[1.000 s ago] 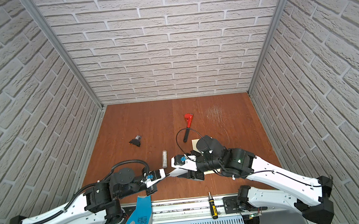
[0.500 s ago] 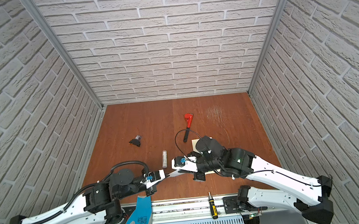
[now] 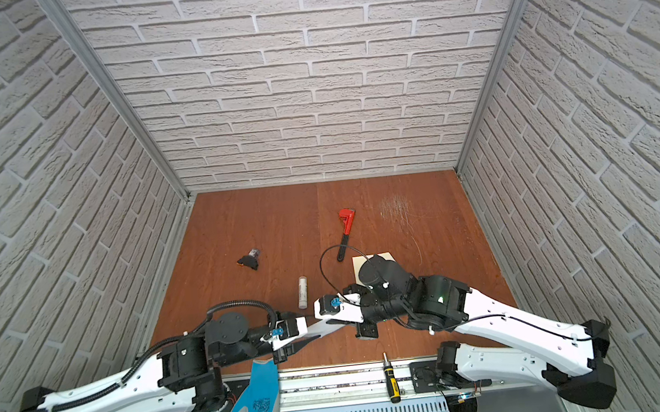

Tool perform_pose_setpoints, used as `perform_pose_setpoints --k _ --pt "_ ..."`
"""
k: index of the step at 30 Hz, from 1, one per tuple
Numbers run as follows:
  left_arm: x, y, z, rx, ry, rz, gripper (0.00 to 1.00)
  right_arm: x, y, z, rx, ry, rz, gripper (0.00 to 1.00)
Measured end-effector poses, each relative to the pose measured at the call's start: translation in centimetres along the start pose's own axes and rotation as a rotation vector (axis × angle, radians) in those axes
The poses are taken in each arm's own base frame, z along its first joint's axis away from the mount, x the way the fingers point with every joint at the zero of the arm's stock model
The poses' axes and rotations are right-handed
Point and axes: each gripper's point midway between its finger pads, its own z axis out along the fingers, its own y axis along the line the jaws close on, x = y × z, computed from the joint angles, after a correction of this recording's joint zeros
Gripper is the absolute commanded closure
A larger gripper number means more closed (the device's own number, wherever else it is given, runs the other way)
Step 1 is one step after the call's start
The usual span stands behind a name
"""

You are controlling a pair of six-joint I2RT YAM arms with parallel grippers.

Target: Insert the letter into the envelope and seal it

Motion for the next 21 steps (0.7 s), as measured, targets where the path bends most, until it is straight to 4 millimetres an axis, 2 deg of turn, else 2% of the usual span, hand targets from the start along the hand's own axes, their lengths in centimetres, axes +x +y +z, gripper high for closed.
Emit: perform_pose_setpoints --k 4,11,17,19,21 --pt "-0.8 -0.6 0.3 0.028 -0.019 0.012 0.72 -0.1 0.1 0.2 0.005 -0.002 -0.002 0.94" --pt "-1.7 -0.4 0.0 0.024 -0.042 0.015 0.99 0.0 0.0 0.4 0.014 0.004 -0.004 0.93" --pt "-1.5 -0.2 0.0 0.009 -0.033 0.016 1.0 0.0 0.0 0.5 0.013 0.004 -0.002 0.67" --pt "-1.5 -0.1 0.0 0.004 -0.031 0.017 1.0 0.1 0.1 0.6 0.01 0.005 -0.002 0.67" --pt "-1.6 0.0 -0.2 -0.002 -0.037 0.018 1.0 0.4 0.2 0.7 0.008 0.009 -0.001 0.74"
